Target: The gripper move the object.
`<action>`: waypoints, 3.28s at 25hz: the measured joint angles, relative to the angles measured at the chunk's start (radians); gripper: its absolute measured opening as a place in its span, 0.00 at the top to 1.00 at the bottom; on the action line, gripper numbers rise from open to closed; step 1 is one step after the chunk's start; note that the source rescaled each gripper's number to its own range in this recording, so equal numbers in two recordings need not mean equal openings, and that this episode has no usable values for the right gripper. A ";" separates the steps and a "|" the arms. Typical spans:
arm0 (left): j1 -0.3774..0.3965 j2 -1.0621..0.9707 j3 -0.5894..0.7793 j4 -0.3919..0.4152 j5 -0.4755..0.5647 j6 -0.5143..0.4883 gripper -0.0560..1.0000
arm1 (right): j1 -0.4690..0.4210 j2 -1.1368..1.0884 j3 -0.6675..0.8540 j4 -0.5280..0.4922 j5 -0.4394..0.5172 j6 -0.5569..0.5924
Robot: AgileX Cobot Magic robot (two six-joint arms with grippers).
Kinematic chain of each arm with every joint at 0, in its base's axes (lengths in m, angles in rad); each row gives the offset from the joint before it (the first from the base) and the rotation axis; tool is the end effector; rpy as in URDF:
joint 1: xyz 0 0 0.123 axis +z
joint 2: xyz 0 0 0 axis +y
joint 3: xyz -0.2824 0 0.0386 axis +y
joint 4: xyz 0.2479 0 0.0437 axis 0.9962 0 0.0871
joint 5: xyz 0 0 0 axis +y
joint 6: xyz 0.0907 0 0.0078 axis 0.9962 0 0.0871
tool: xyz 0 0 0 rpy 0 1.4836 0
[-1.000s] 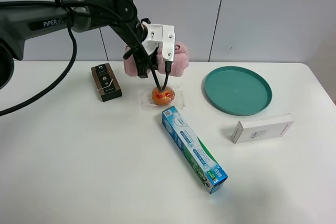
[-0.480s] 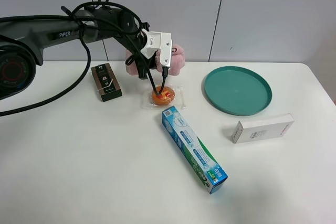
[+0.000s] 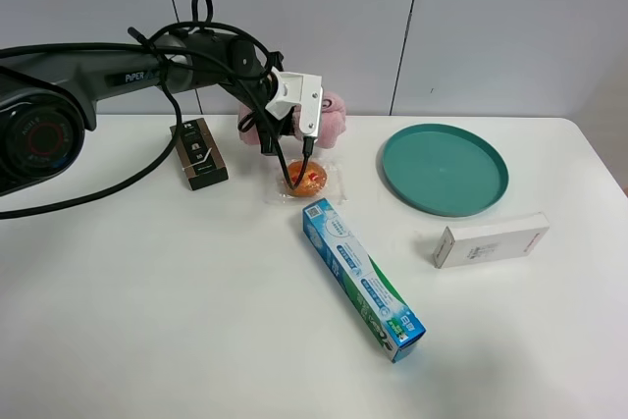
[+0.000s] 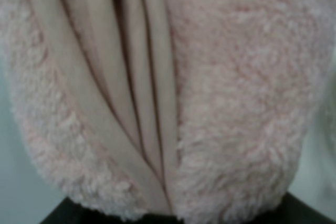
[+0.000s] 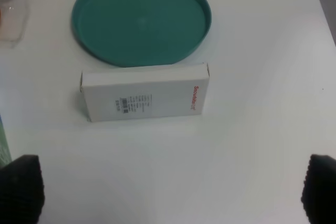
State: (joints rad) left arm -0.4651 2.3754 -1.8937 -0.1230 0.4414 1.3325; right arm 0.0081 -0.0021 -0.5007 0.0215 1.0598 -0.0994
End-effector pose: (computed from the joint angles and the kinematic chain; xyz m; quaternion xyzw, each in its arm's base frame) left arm 0.4727 -0.2425 0.1475 0.7025 0.6131 0.1103 0.3440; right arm -0.0052 0.0017 0.2774 -0.0462 0.8510 -0.0131 0.5230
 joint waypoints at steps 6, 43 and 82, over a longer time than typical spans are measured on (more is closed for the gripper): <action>0.000 0.044 0.000 0.000 -0.056 0.001 0.95 | 0.000 0.000 0.000 0.000 0.000 0.000; 0.013 0.063 0.000 -0.066 -0.074 -0.185 0.09 | 0.000 0.000 0.000 0.000 0.000 0.000; 0.117 -0.557 0.000 0.071 0.586 -1.106 0.09 | 0.000 0.000 0.000 0.000 0.000 0.000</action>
State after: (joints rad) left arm -0.3480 1.8184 -1.8937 -0.0522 1.0276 0.2263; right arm 0.0081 -0.0021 -0.5007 0.0215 1.0598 -0.0994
